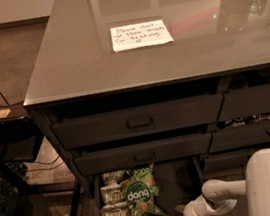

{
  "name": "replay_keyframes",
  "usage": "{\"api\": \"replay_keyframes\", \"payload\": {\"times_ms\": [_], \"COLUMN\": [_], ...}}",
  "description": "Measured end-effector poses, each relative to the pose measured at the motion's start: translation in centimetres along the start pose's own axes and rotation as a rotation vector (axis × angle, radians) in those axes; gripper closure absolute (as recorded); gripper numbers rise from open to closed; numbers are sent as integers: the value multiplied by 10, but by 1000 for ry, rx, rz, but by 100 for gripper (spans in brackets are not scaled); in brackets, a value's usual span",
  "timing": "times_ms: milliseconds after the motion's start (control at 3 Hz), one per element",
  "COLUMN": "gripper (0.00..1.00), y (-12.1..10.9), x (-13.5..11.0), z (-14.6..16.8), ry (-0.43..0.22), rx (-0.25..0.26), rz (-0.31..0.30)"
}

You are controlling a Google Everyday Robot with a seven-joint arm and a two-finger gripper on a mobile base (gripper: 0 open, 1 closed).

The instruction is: Pick green rice chip bag from bottom drawer and place on counter

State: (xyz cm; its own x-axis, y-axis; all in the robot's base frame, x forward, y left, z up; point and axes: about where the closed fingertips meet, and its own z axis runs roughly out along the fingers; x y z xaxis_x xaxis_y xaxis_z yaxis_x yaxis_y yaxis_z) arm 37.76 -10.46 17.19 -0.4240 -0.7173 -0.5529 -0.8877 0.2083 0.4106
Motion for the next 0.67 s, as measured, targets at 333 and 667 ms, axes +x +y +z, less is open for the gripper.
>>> {"api": "replay_keyframes", "payload": {"times_ms": [333,667], "gripper": [0,0], "y": [-3,1], "x": [7,9], "z": [16,29], "ry": [-4,-8], "rx": [-33,-74], "rz": [24,39]}}
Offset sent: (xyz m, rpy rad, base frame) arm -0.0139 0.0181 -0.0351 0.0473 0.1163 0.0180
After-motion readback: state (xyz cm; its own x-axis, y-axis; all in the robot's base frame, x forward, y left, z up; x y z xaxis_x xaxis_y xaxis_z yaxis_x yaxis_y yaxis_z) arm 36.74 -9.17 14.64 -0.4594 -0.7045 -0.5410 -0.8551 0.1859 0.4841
